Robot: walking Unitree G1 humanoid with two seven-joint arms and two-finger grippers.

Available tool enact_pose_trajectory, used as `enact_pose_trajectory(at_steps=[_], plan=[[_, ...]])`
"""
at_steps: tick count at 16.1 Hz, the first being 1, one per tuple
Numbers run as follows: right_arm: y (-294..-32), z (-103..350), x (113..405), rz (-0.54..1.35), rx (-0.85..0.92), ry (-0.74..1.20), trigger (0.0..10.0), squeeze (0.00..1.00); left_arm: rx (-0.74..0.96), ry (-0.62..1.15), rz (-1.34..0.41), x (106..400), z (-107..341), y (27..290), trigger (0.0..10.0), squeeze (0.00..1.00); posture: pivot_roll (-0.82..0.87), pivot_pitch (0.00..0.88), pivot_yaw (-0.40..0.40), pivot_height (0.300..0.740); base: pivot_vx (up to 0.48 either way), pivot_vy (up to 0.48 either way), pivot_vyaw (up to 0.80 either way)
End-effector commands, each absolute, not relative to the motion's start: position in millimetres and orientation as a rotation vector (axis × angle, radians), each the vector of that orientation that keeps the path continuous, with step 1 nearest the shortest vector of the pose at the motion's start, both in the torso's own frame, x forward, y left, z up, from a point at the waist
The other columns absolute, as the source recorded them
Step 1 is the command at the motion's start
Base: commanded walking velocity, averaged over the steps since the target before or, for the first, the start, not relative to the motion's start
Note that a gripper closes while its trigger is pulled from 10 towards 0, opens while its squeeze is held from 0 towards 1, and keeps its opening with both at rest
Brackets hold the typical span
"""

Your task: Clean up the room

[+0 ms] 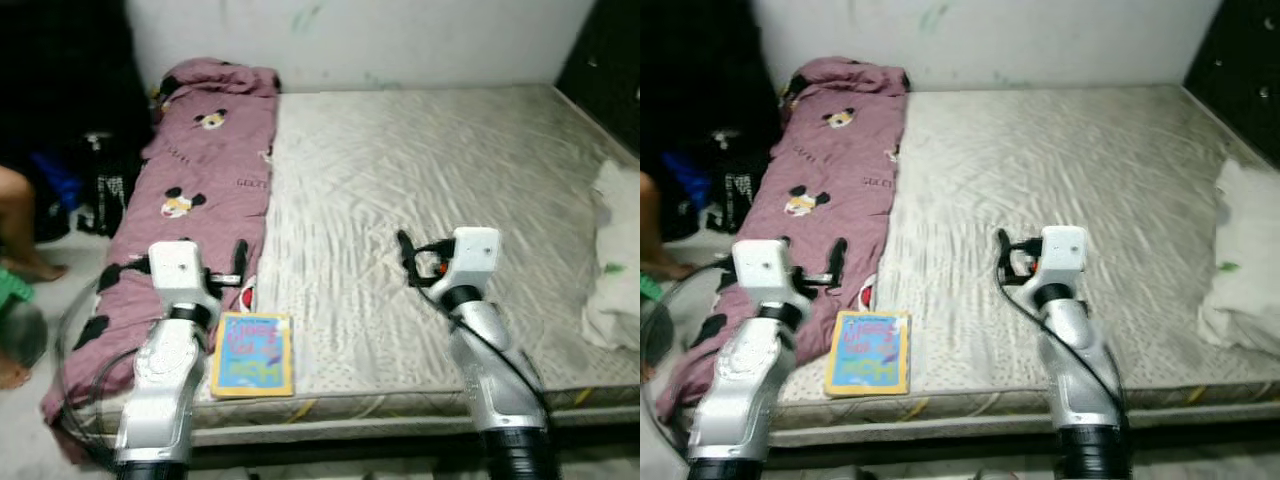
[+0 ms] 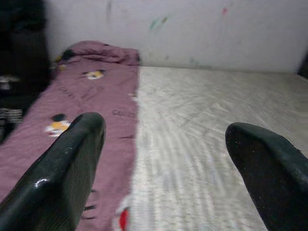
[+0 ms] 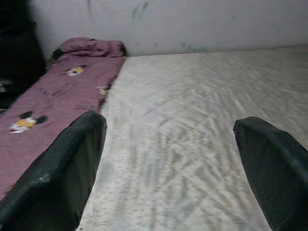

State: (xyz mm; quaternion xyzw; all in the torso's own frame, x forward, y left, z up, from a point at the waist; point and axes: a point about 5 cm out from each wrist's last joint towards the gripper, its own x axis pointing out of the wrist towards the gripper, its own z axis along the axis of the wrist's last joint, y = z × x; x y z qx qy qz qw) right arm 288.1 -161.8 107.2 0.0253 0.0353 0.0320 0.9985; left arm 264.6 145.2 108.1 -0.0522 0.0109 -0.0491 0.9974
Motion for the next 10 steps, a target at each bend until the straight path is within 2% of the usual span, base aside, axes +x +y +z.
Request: enact_pose_trajectory(at_steps=[1,5,10], plan=[[-155.6,111.2,291.3,0.088,0.044,0.05,10.0,0.0,-0.093,0.015,-0.083,265.9,109.3,150.8,10.0,0.0,-0.1,0.0,0.005,0.74,0.0,-0.431,0.0],[-155.2,111.6,292.5,0.092,0.04,0.047,10.0,0.0,-0.097,0.012,-0.083,266.5,110.0,150.0,10.0,0.0,-0.1,0.0,0.003,0.74,0.0,-0.432,0.31],[-156.0,111.8,293.9,0.09,0.036,0.045,10.0,0.0,-0.101,0.009,-0.087,268.4,110.6,148.7,10.0,0.0,-0.11,0.0,0.0,0.74,0.0,-0.413,0.0]])
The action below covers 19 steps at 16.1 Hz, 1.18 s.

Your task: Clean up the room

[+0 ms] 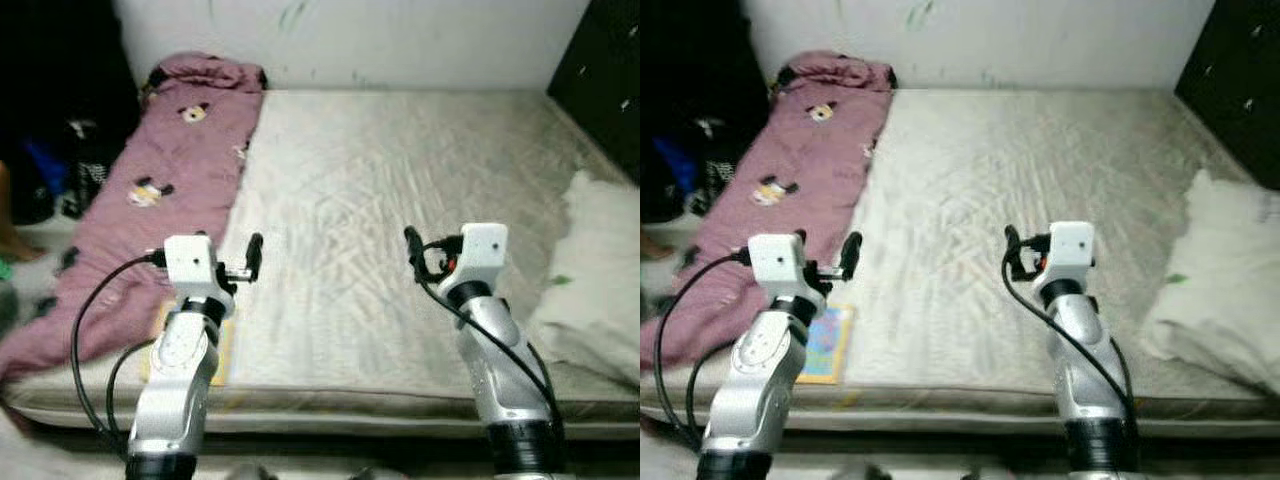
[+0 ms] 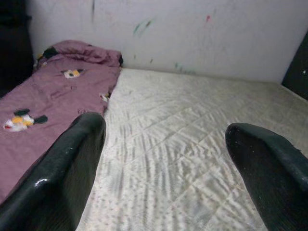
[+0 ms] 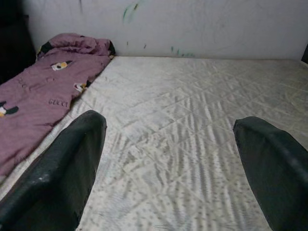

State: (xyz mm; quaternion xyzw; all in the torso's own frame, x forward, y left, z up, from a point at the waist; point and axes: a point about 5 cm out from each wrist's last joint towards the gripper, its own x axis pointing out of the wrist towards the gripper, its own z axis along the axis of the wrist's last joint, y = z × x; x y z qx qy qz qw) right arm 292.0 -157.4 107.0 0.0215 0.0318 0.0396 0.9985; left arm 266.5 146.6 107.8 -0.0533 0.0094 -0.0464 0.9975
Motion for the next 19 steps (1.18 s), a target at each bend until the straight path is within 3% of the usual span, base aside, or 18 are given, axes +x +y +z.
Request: enact_pose_trajectory(at_steps=[1,14,19], plan=[[-156.0,111.7,293.8,0.09,0.035,0.045,10.0,0.0,-0.102,0.008,-0.087,268.5,110.5,148.7,10.0,0.0,-0.11,0.0,0.0,0.74,0.0,-0.409,0.0],[-156.5,111.1,295.9,0.091,0.033,0.044,10.0,0.0,-0.099,0.005,-0.084,270.5,111.1,147.8,10.0,0.0,-0.11,0.0,-0.003,0.74,0.0,-0.383,0.0],[-155.9,111.1,296.1,0.093,0.031,0.043,10.0,0.0,-0.113,-0.001,-0.083,270.7,111.3,148.2,10.0,0.0,-0.11,0.0,-0.003,0.74,0.0,0.0,0.0]])
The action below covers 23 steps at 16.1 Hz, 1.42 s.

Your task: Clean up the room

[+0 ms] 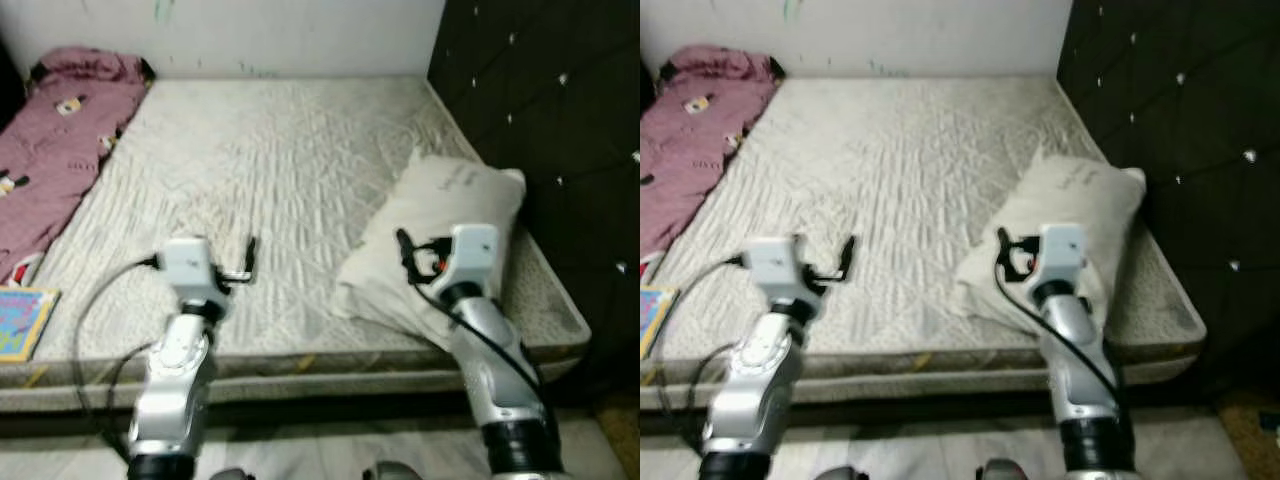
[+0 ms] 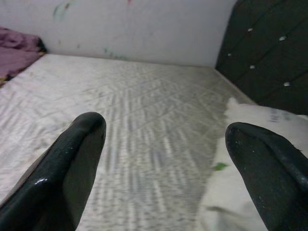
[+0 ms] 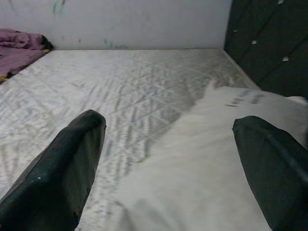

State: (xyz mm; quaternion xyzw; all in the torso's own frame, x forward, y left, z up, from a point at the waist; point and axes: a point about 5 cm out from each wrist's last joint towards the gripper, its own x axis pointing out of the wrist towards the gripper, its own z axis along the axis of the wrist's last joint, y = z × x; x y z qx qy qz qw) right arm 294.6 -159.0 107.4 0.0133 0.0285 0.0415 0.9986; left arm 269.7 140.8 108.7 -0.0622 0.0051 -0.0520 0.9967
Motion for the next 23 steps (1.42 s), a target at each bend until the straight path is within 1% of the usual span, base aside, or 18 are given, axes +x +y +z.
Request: enact_pose_trajectory(at_steps=[1,8,18,23], plan=[[-155.8,111.1,296.2,0.093,0.03,0.043,10.0,0.0,-0.112,-0.002,-0.082,270.7,111.5,148.2,10.0,0.0,-0.11,0.0,-0.003,0.74,0.0,0.0,0.0],[-155.8,111.1,296.5,0.094,0.025,0.041,10.0,0.0,-0.121,-0.028,-0.102,270.6,114.4,146.4,10.0,0.0,-0.11,0.0,-0.003,0.74,0.0,0.0,0.0],[-155.5,111.0,296.8,0.092,0.032,0.041,10.0,0.0,-0.118,-0.027,-0.107,270.7,114.3,146.2,10.0,0.0,-0.11,0.0,-0.002,0.74,0.317,0.0,0.0],[-155.5,110.3,296.8,0.093,0.032,0.044,10.0,0.0,-0.113,-0.027,-0.113,270.8,113.8,145.8,10.0,0.0,-0.11,0.0,-0.003,0.74,0.0,0.0,0.0]])
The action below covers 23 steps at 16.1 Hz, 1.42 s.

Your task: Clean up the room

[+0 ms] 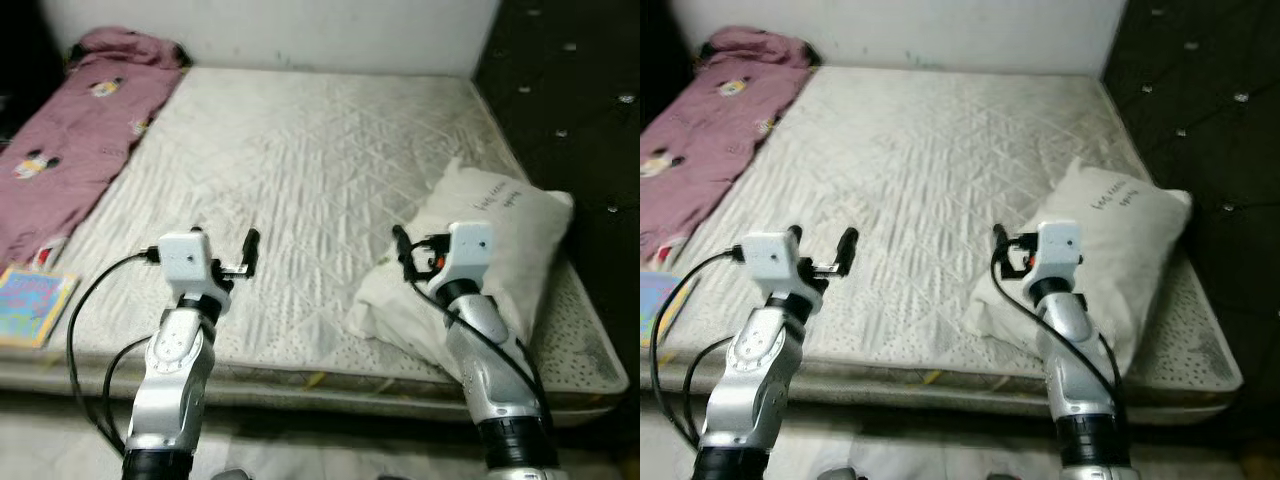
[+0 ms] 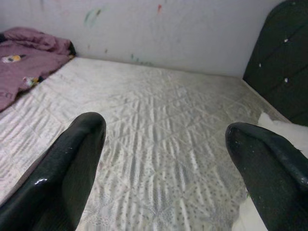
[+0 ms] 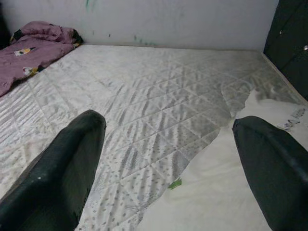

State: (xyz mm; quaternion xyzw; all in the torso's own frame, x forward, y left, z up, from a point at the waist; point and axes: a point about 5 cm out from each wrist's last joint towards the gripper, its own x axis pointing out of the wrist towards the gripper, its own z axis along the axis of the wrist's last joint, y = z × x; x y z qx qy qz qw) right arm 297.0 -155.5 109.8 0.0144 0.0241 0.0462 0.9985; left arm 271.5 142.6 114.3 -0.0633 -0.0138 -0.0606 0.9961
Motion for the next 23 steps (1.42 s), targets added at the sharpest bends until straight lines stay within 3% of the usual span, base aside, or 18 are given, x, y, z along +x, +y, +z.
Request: enact_pose_trajectory(at_steps=[1,11,23], plan=[[-155.4,110.2,296.8,0.094,0.032,0.044,10.0,0.0,-0.115,-0.027,-0.113,270.7,113.8,145.8,10.0,0.0,-0.11,0.0,-0.003,0.74,0.0,0.0,0.0],[-156.0,109.7,297.5,0.095,0.029,0.049,10.0,0.0,-0.109,-0.016,-0.101,271.8,112.8,146.0,10.0,0.0,-0.11,0.0,-0.004,0.74,0.0,0.0,0.0],[-155.6,109.5,297.3,0.094,0.03,0.051,10.0,0.0,-0.107,-0.017,-0.105,271.7,113.0,145.6,10.0,0.0,-0.11,0.0,-0.005,0.74,0.0,-0.329,0.0]])
